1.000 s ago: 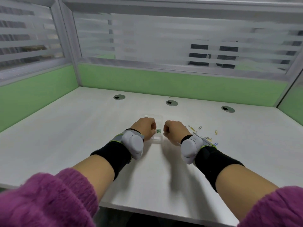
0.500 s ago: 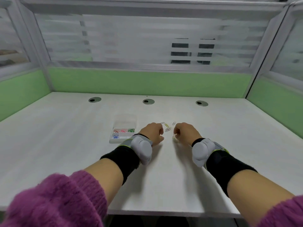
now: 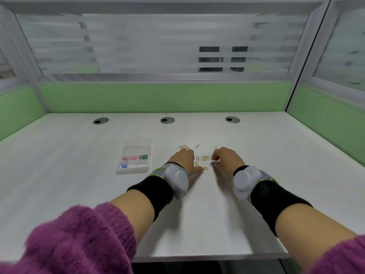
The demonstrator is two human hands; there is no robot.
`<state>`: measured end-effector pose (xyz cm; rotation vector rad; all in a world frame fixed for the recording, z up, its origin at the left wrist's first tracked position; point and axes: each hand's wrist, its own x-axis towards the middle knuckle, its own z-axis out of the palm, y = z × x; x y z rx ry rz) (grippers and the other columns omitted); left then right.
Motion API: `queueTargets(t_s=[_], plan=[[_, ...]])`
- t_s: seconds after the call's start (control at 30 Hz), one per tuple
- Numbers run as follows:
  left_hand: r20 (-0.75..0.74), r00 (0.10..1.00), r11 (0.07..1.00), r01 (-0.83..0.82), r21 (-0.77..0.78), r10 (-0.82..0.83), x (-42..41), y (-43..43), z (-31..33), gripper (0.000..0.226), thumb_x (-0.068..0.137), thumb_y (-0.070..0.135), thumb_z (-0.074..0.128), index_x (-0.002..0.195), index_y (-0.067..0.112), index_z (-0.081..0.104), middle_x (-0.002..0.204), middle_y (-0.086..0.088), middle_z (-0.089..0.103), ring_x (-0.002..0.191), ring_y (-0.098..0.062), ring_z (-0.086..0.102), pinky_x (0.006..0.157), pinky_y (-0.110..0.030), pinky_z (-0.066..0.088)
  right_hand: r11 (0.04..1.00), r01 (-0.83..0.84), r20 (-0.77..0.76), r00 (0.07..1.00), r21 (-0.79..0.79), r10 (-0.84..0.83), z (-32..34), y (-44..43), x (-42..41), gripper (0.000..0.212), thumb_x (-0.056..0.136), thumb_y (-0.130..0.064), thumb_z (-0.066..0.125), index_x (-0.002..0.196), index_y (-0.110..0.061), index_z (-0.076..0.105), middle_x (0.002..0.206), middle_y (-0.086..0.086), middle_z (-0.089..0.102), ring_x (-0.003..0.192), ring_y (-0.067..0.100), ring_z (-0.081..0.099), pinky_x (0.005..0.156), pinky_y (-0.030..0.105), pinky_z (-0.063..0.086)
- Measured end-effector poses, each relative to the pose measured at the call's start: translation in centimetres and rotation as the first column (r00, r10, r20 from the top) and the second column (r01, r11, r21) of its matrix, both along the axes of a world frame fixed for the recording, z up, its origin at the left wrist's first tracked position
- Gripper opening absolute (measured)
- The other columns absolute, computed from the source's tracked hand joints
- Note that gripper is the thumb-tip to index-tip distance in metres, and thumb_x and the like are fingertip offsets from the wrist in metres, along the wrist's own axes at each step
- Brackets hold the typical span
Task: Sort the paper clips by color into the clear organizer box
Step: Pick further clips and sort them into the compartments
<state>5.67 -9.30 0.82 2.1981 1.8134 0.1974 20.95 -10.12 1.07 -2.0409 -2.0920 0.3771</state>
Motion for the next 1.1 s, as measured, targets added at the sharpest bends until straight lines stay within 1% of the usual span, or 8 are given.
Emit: queueTargets(t_s=[0.13, 0.33, 0.53, 0.67, 0.77, 0.9, 1.03, 1.1], plan=[[0.001, 1.0, 1.0, 0.007, -0.012, -0.007, 0.9, 0.0, 0.0, 0.05, 0.081, 0.044, 0.065, 0.116, 0.009, 0.055, 0.125, -0.01, 0.054, 0.113, -0.029, 0.055, 0.09, -0.038, 0.047, 1.0, -0.008, 0.001, 1.0, 0.007, 0.008, -0.3, 0.1, 0.1, 0.027, 0.092, -0.008, 0.05, 0.115, -0.012, 0.064, 0.126, 0.011, 0.054, 0.118, 0.03, 0.052, 0.095, 0.036, 0.046], [0.015, 1.0, 1.0, 0.025, 0.004, -0.025, 1.7, -0.3, 0.4, 0.035, 0.087, 0.029, 0.062, 0.115, 0.009, 0.059, 0.125, -0.011, 0.058, 0.114, -0.03, 0.056, 0.093, -0.036, 0.046, 1.0, -0.021, -0.008, 1.0, -0.001, 0.021, -0.1, 0.0, 0.1, 0.021, 0.091, -0.012, 0.055, 0.108, -0.008, 0.065, 0.122, 0.014, 0.056, 0.113, 0.031, 0.056, 0.092, 0.037, 0.047], [-0.018, 0.999, 0.999, 0.045, -0.013, -0.045, 2.3, -0.7, 0.7, 0.024, 0.091, 0.016, 0.054, 0.113, 0.009, 0.062, 0.124, -0.01, 0.062, 0.116, -0.03, 0.057, 0.096, -0.035, 0.046, 0.999, -0.023, 0.004, 1.0, -0.032, 0.023, 0.3, -0.6, 0.0, 0.022, 0.091, -0.003, 0.05, 0.107, -0.003, 0.065, 0.12, 0.016, 0.061, 0.11, 0.033, 0.059, 0.094, 0.038, 0.05], [-0.059, 0.997, 0.999, 0.051, -0.02, -0.052, 2.4, -0.8, 0.6, 0.025, 0.094, 0.016, 0.05, 0.115, 0.007, 0.059, 0.127, -0.012, 0.06, 0.118, -0.031, 0.055, 0.096, -0.036, 0.045, 0.998, -0.016, 0.015, 1.0, -0.06, 0.017, 0.6, -0.8, -0.4, 0.016, 0.093, -0.008, 0.052, 0.102, -0.003, 0.064, 0.121, 0.018, 0.062, 0.111, 0.034, 0.059, 0.094, 0.037, 0.049], [-0.084, 0.995, 0.998, 0.047, -0.031, -0.05, 2.3, -0.8, 0.5, 0.027, 0.094, 0.017, 0.05, 0.117, 0.007, 0.057, 0.127, -0.012, 0.059, 0.119, -0.031, 0.054, 0.096, -0.037, 0.045, 0.997, -0.004, -0.002, 1.0, -0.081, 0.004, 0.7, -0.9, -0.7, 0.025, 0.094, -0.013, 0.051, 0.112, 0.002, 0.061, 0.122, 0.018, 0.062, 0.113, 0.033, 0.057, 0.095, 0.036, 0.046], [-0.108, 0.993, 0.998, 0.05, -0.045, -0.055, 1.7, -1.1, 0.4, 0.026, 0.094, 0.018, 0.049, 0.116, 0.006, 0.057, 0.125, -0.012, 0.06, 0.115, -0.032, 0.056, 0.094, -0.038, 0.046, 0.996, -0.004, -0.008, 1.0, -0.093, 0.003, 0.7, -1.1, -1.1, 0.023, 0.094, -0.012, 0.051, 0.111, 0.0, 0.06, 0.121, 0.017, 0.063, 0.112, 0.033, 0.058, 0.094, 0.037, 0.047], [-0.11, 0.993, 0.999, 0.039, -0.034, -0.043, 0.6, -1.4, 0.7, 0.027, 0.094, 0.015, 0.047, 0.117, 0.006, 0.056, 0.126, -0.013, 0.059, 0.116, -0.032, 0.056, 0.093, -0.037, 0.046, 0.997, -0.018, -0.013, 1.0, -0.078, 0.017, 1.1, -1.3, -2.0, 0.016, 0.089, -0.003, 0.045, 0.096, -0.01, 0.058, 0.119, 0.016, 0.064, 0.097, 0.027, 0.056, 0.086, 0.035, 0.046], [-0.112, 0.993, 0.999, 0.027, -0.025, -0.03, -0.3, -1.5, 1.1, 0.028, 0.095, 0.016, 0.046, 0.119, 0.005, 0.056, 0.126, -0.013, 0.06, 0.116, -0.032, 0.056, 0.094, -0.037, 0.045, 0.997, -0.029, -0.021, 0.999, -0.069, 0.028, 1.4, -1.3, -2.7, 0.019, 0.089, -0.002, 0.044, 0.098, -0.008, 0.06, 0.119, 0.016, 0.064, 0.097, 0.027, 0.055, 0.09, 0.036, 0.047]])
